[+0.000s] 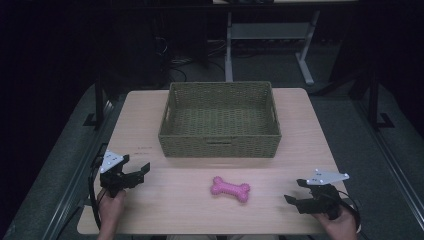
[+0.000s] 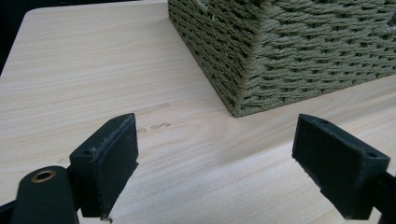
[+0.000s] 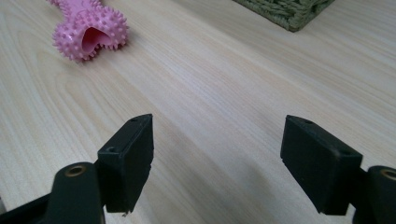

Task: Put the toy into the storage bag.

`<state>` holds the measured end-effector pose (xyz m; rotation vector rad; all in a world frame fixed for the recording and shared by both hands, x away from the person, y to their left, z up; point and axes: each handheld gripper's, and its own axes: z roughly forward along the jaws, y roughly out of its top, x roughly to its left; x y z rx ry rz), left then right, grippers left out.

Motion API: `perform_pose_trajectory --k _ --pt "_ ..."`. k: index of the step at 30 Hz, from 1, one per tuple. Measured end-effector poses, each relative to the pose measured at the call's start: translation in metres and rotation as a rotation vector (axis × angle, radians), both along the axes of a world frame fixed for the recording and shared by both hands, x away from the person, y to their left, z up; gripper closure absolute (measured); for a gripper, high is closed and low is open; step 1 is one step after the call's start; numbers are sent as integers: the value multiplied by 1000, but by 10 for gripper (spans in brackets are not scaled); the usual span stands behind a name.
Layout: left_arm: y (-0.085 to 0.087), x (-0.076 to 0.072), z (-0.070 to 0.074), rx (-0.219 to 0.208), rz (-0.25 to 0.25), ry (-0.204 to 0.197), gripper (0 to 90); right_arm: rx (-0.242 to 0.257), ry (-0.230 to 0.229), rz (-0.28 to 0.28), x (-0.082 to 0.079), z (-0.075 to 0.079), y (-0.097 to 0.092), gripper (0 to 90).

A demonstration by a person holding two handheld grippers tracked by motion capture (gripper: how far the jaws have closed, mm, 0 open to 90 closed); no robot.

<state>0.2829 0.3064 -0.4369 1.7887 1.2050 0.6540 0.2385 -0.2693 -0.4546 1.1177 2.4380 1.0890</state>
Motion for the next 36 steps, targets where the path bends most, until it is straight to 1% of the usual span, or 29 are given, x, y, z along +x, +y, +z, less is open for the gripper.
perform_pose_trajectory --k 3,4,5,6,7,8,9,11,12,13,14,16,18,22,25,27,28,30,34,36 --pt "0 0 0 3 1 1 139 -13 10 2 2 1 1 237" --pt "0 0 -1 2 -2 2 139 -22 15 20 4 3 3 237" --pt "0 0 -1 2 -3 3 139 -22 15 20 4 3 3 237" --pt "0 0 -1 10 -9 2 139 -29 31 37 6 5 6 229" --pt "0 0 -1 10 -9 2 138 -29 31 37 6 5 6 229" --pt "0 -1 -1 15 -13 -1 139 -41 36 54 9 7 11 225" --pt "0 -1 -1 15 -13 -1 139 -41 36 54 9 7 11 225" --pt "0 -1 0 7 -11 -5 139 -60 44 74 12 9 16 218" --pt "1 -2 -1 5 -14 -6 139 -58 53 93 14 12 20 214" --pt "1 -2 -1 5 -14 -6 139 -58 53 93 14 12 20 214" --pt "2 -2 -1 2 -10 1 138 -67 66 108 17 14 24 202" --pt "3 -2 -1 -4 -6 0 139 -72 66 116 18 15 25 202" --pt "3 -1 -1 -11 -1 -4 139 -74 77 130 20 18 27 201" --pt "3 -1 -1 -10 -6 -3 138 -76 93 152 25 24 29 197" --pt "2 -1 -1 -6 -4 -3 139 -78 96 159 27 26 31 196" --pt "2 -1 -1 -6 -4 -2 138 -87 101 169 28 28 33 196" --pt "2 -1 -1 -7 -3 -3 139 -96 102 183 30 30 35 195" --pt "2 -1 -1 -8 -5 -6 139 -96 103 187 31 31 36 195" --pt "1 -1 -1 -4 -8 -5 139 -118 113 219 35 36 45 192" --pt "1 -1 -1 -4 -7 -8 138 -123 111 233 37 39 48 192"
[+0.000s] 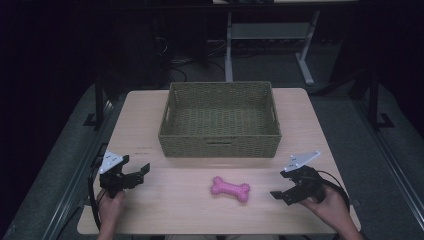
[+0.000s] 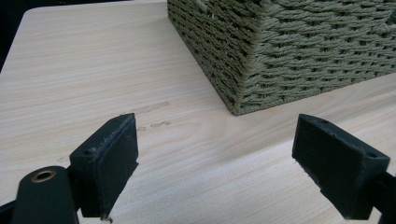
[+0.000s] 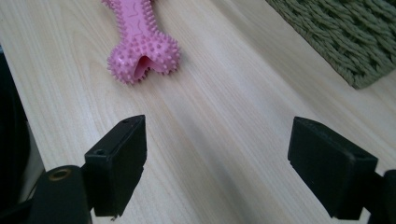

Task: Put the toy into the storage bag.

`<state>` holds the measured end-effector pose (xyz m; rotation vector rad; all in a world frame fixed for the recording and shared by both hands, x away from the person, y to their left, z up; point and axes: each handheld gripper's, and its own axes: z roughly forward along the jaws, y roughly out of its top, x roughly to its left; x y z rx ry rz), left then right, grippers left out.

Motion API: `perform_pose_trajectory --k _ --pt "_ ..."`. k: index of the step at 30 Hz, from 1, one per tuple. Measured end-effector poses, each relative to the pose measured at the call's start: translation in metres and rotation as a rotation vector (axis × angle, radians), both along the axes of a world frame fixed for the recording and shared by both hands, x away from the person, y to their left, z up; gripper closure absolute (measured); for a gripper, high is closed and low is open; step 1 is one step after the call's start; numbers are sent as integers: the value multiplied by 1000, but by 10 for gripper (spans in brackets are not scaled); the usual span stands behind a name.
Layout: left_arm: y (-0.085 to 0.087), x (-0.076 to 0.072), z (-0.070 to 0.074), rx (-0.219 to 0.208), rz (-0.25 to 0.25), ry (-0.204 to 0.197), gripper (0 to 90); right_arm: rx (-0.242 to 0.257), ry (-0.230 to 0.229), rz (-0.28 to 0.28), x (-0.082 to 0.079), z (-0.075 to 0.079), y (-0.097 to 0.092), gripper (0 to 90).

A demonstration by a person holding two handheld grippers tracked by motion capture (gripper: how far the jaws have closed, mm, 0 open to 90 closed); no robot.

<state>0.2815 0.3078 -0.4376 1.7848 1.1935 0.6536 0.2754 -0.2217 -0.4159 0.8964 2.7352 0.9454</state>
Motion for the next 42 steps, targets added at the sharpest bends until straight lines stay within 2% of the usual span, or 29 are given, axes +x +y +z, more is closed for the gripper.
perform_pose_trajectory --k 15,25,31,42 --pt "1 0 0 -5 1 9 139 -37 20 73 9 13 21 188" --pt "2 1 0 -4 5 8 139 -57 15 131 17 20 39 188" --pt "2 1 0 -5 6 8 139 -85 19 166 21 22 53 186" --pt "2 1 0 -8 6 8 139 -94 36 214 26 22 71 186"
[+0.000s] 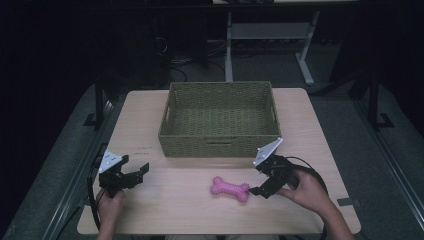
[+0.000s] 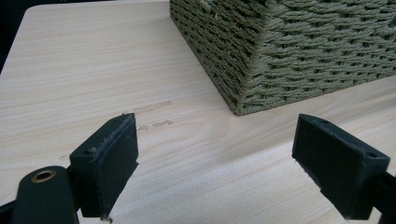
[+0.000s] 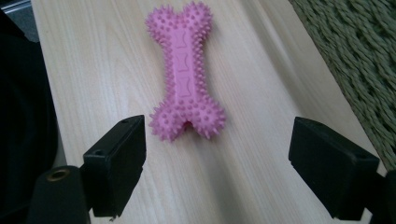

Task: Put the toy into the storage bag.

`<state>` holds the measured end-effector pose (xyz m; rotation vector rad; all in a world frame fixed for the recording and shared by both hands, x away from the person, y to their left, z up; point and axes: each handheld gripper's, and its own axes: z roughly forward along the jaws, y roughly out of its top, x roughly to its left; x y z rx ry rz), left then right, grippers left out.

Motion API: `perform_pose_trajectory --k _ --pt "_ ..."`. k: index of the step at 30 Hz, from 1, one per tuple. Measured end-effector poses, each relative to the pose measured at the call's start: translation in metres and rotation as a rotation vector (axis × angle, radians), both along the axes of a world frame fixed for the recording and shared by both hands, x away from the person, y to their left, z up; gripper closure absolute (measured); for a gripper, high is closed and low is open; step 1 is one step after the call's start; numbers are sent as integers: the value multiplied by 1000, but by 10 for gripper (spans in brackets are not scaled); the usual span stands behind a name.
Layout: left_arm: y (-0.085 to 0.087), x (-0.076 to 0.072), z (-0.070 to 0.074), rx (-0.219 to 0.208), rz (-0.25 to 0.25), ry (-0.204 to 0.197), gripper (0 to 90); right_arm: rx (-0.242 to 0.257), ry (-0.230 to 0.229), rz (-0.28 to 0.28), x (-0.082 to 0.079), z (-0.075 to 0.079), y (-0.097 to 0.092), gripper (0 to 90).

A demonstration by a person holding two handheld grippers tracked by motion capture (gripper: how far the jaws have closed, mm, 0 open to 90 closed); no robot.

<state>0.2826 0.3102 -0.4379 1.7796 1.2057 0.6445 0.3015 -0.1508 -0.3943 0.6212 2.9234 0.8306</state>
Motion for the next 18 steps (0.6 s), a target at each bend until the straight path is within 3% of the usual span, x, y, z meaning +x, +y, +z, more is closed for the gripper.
perform_pose_trajectory --k 18 --pt "0 0 0 -9 2 1 139 -21 21 65 9 0 26 193"
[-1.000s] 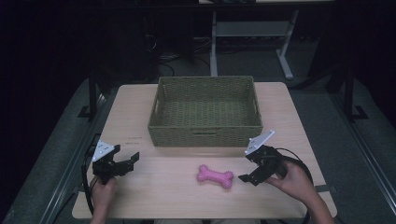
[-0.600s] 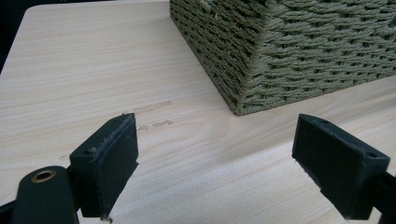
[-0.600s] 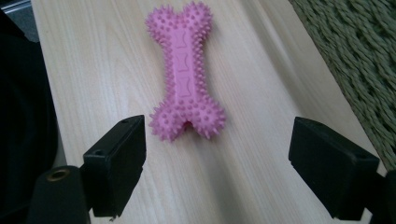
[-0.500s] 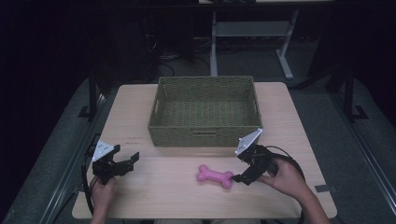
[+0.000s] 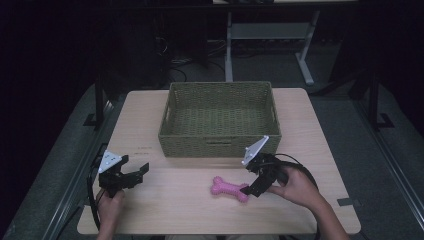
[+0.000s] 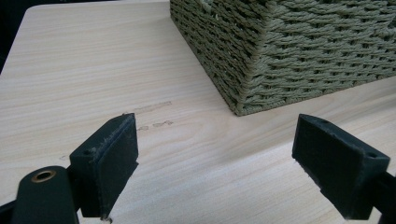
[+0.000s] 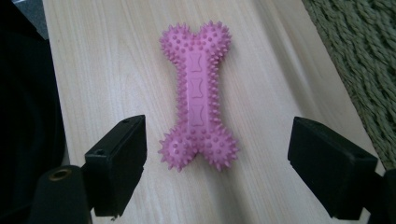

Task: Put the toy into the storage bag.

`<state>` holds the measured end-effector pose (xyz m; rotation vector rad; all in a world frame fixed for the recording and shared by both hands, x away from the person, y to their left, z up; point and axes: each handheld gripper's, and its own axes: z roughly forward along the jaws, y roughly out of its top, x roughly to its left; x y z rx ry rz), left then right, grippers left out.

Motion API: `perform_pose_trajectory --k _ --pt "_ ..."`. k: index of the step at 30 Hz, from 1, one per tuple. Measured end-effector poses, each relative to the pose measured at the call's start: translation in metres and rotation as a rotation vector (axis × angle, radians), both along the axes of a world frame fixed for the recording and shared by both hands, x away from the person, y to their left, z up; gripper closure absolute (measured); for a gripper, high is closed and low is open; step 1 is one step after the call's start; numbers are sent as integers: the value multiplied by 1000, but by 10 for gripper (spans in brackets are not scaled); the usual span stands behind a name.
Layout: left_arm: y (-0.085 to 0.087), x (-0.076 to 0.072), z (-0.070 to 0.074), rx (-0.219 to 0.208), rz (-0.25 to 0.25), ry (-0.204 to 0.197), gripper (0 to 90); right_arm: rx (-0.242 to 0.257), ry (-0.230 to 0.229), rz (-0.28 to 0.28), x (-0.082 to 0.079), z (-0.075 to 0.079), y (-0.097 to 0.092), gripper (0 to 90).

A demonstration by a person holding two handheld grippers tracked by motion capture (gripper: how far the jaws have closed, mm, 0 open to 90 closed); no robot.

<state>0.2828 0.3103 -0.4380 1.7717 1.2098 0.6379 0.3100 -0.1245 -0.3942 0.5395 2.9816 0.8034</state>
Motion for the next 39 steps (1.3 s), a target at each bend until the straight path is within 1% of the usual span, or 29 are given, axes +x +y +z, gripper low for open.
perform_pose_trajectory --k 9,16,23,30,36,39 --pt "1 0 0 0 2 -1 139 -11 0 32 2 -1 15 201" --pt "1 0 0 -3 2 0 139 -37 6 51 3 -7 25 215" --pt "1 0 0 -3 2 -1 139 -56 17 60 5 -13 34 234" --pt "1 0 0 -6 1 -1 138 -74 27 76 6 -18 41 289" --pt "1 0 0 -6 1 -1 139 -90 36 83 6 -23 45 316" --pt "1 0 0 -7 2 -2 139 -88 41 91 7 -25 46 345"
